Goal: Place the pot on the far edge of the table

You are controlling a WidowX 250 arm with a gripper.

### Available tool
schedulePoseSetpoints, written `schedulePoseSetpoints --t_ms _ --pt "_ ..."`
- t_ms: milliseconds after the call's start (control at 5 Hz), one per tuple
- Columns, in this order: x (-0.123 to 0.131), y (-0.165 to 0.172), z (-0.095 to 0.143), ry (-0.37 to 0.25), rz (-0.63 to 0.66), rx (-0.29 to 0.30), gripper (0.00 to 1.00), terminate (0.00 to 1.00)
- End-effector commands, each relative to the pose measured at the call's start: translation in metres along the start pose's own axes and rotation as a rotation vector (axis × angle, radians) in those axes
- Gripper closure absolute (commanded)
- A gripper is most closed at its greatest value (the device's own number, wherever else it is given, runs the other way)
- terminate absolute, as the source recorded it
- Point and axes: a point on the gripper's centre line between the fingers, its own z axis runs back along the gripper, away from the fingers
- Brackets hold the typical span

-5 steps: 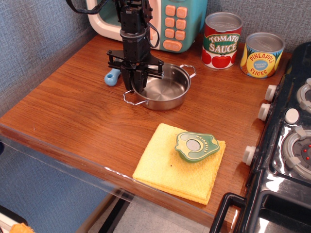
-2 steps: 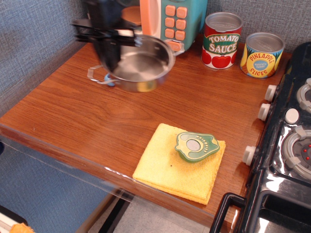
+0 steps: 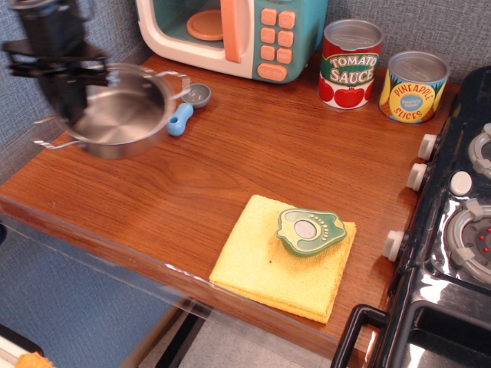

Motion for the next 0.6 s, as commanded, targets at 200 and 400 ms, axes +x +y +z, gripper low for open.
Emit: schedulePoseSetpoints --t_ms 200,400 --pt "0.005 0.062 -0.04 0.017 0.094 0.109 1.0 0.0" --pt "0.001 0.055 -0.047 0.033 0.067 0.121 1.0 0.0"
